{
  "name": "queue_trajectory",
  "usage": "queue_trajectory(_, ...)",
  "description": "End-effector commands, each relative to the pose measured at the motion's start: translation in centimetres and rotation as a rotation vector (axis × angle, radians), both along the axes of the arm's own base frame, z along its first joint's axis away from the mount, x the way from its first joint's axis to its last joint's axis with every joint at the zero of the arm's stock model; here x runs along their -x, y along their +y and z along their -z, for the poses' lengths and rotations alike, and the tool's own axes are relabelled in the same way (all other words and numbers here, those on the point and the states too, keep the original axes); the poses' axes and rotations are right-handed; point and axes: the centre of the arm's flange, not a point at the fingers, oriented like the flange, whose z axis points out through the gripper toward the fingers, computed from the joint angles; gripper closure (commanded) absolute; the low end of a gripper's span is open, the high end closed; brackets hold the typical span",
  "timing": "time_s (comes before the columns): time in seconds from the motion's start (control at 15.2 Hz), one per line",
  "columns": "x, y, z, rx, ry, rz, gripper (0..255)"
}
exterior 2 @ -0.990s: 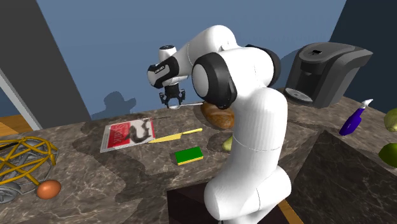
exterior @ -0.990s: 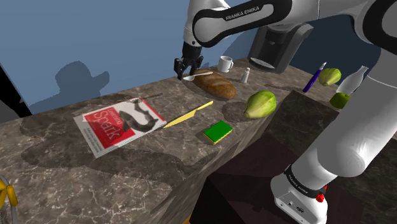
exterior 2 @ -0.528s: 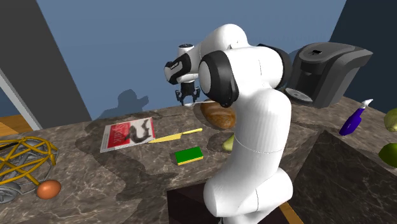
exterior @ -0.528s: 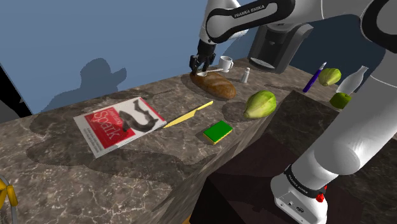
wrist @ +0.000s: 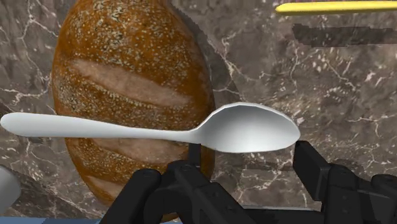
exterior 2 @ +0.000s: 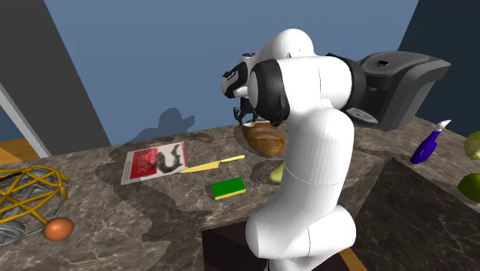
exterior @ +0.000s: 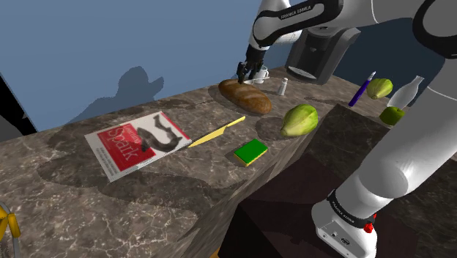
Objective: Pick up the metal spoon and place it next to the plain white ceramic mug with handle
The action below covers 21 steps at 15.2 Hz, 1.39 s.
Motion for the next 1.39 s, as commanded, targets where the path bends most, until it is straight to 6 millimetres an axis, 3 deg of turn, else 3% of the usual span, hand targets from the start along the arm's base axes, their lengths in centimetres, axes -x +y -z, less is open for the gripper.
queue_trajectory(0.0, -0.1, -3.1, -0.1, 0.000, 0.000, -0.002, 255)
queue_trajectory(1.32, -1.2, -29.5, -0.2, 0.000, 0.000, -0.002, 255)
